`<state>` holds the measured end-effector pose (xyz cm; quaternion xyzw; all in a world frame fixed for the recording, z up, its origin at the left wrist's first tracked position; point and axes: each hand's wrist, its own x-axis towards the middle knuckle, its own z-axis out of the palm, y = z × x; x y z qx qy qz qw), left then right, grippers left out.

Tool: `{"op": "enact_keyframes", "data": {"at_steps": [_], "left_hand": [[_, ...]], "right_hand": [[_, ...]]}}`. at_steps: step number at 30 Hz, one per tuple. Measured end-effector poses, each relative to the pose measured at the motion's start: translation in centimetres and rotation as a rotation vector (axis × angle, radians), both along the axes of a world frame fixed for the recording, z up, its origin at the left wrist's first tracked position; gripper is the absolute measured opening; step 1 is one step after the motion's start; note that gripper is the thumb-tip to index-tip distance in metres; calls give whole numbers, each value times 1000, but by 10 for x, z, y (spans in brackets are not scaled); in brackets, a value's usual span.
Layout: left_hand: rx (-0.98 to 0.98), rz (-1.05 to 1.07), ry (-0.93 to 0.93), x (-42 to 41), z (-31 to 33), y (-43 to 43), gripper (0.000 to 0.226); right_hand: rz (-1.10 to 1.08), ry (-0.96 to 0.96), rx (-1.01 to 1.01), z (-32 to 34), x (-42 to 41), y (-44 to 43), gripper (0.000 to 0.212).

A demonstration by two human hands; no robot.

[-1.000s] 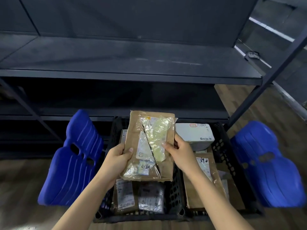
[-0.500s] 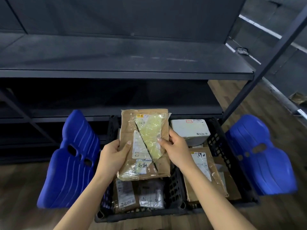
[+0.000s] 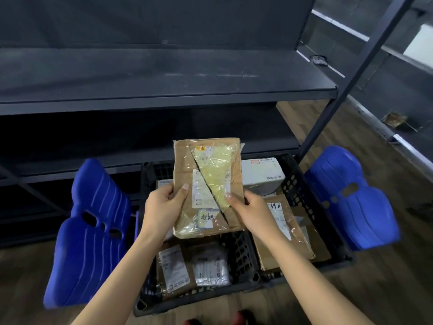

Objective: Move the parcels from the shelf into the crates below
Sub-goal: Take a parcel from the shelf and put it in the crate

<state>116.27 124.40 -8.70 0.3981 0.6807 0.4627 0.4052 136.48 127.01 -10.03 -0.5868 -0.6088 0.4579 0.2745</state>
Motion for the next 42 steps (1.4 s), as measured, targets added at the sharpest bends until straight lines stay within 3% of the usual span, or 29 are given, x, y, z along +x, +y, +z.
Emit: {"op": "enact_keyframes", "data": {"at_steps": [4, 9, 14, 23, 26, 30, 34, 39, 42], "left_hand": [[12, -44, 14, 33, 2, 13, 17], [-16, -102, 53, 97, -3, 37, 19], [-34, -98, 41, 183, -14, 68, 25], [-125, -121, -9, 318, -46, 108, 44], [-175, -129, -4, 337, -58, 110, 38], [-246, -143, 47, 352, -77, 106, 35], [-344, -148, 37, 360, -99, 95, 37], [-442, -188, 119, 364, -126, 78, 36], [-455, -220, 153, 361, -138, 71, 18]], "right_hand": [[-77, 11, 28, 0, 34, 8, 15], [-106, 10, 48, -4, 99, 31, 47], [-114, -17, 63, -10, 186, 65, 17], [-139, -96, 3, -22, 322, 110, 18], [-129, -108, -39, -35, 340, 111, 33], [-139, -116, -57, -58, 353, 109, 37], [-72, -156, -162, -82, 359, 98, 20], [-47, -174, -296, -111, 363, 87, 31], [-41, -204, -347, -128, 364, 80, 28]]}}
